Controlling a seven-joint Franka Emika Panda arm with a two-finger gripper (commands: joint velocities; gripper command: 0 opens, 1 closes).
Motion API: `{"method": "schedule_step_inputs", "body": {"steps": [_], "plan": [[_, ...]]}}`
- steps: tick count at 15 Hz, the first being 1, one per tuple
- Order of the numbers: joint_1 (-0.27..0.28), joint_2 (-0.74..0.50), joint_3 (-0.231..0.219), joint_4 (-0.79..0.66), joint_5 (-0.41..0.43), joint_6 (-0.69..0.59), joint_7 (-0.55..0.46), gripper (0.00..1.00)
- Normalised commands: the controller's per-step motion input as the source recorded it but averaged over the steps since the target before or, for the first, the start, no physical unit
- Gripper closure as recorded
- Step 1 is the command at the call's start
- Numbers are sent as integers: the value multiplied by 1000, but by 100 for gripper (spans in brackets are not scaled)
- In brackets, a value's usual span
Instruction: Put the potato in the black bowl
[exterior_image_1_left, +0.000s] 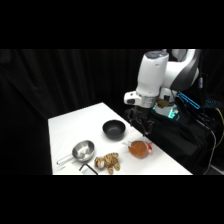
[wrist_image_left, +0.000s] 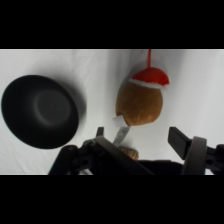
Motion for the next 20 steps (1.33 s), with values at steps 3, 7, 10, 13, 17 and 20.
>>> {"method": "schedule_step_inputs", "body": {"steps": [3, 7, 10, 13, 17, 20], "plan": [[67, 359, 71, -69, -436, 572, 563, 0], [36, 515, -175, 135, -793, 402, 642, 0], [141, 504, -281, 266, -625, 213, 490, 0], [152, 482, -215, 299, -348, 210, 311, 23], [116, 304, -156, 220, -181, 160, 195, 50], [77, 53, -111, 56, -120, 109, 141, 74]]}}
